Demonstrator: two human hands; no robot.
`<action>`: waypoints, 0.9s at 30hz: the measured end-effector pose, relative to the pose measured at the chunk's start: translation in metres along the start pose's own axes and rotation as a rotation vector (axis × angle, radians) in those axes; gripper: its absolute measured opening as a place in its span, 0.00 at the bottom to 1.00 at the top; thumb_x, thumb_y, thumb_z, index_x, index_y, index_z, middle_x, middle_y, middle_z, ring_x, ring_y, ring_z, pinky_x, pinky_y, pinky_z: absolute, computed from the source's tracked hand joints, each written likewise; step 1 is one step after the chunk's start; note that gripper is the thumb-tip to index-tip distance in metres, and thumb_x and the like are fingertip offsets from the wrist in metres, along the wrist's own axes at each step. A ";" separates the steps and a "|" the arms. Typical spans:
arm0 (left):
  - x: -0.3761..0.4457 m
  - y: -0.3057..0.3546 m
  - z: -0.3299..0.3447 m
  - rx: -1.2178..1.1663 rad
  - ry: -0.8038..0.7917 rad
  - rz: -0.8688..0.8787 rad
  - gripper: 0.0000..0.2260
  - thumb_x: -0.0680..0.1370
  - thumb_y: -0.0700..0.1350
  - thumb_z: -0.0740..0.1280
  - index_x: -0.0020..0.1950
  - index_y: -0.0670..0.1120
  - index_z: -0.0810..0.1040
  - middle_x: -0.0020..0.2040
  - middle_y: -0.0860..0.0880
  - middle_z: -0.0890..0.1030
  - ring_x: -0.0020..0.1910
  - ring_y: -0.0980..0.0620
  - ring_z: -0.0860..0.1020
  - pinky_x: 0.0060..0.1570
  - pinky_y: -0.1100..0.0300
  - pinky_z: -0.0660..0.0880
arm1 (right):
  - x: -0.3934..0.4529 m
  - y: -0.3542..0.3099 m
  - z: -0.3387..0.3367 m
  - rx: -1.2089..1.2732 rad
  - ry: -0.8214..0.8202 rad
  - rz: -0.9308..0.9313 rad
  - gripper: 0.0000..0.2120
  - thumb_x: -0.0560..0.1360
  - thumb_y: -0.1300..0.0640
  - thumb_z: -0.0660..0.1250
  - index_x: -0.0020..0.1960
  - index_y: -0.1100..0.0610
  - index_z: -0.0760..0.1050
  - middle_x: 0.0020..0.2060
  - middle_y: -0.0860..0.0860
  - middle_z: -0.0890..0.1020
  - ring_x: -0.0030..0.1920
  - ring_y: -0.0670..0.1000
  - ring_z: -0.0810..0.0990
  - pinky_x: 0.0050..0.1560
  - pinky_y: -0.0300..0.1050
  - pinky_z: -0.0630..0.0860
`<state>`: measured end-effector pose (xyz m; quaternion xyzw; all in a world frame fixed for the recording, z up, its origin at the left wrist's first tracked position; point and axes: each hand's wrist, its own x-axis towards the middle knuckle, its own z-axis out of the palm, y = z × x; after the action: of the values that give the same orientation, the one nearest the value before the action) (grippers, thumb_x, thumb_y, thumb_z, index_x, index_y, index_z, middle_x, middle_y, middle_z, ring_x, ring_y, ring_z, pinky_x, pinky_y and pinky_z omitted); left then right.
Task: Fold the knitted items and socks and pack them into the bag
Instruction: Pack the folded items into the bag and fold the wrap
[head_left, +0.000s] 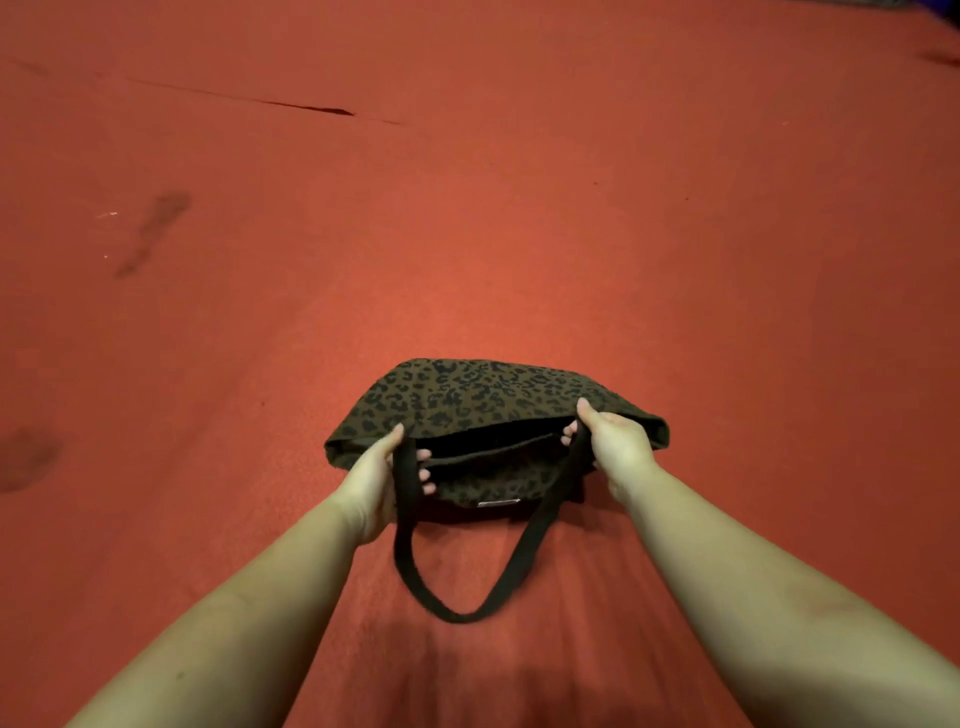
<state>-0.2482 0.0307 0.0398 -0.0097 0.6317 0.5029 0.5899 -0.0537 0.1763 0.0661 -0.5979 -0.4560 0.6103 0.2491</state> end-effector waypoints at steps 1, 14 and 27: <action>0.000 0.007 0.000 -0.025 0.012 0.010 0.22 0.79 0.60 0.58 0.50 0.42 0.77 0.39 0.44 0.76 0.41 0.46 0.77 0.45 0.54 0.76 | -0.001 -0.006 -0.001 -0.018 -0.002 -0.024 0.18 0.79 0.54 0.62 0.33 0.59 0.72 0.31 0.54 0.77 0.23 0.41 0.78 0.22 0.29 0.69; -0.012 0.059 0.011 0.196 0.099 0.226 0.16 0.81 0.51 0.60 0.39 0.43 0.77 0.24 0.51 0.79 0.31 0.53 0.78 0.36 0.61 0.73 | -0.029 -0.049 -0.002 -0.048 0.070 -0.014 0.18 0.81 0.53 0.59 0.34 0.59 0.72 0.31 0.53 0.75 0.29 0.49 0.73 0.29 0.37 0.71; -0.068 0.109 0.089 0.328 -0.007 0.535 0.17 0.80 0.51 0.63 0.36 0.43 0.79 0.27 0.48 0.77 0.29 0.52 0.75 0.34 0.62 0.72 | -0.067 -0.100 -0.072 0.171 0.380 -0.121 0.15 0.75 0.62 0.60 0.30 0.61 0.73 0.27 0.53 0.76 0.25 0.49 0.71 0.28 0.37 0.69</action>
<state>-0.2281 0.1033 0.1770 0.2537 0.6826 0.5316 0.4325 0.0016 0.1840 0.1948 -0.6503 -0.3827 0.5070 0.4166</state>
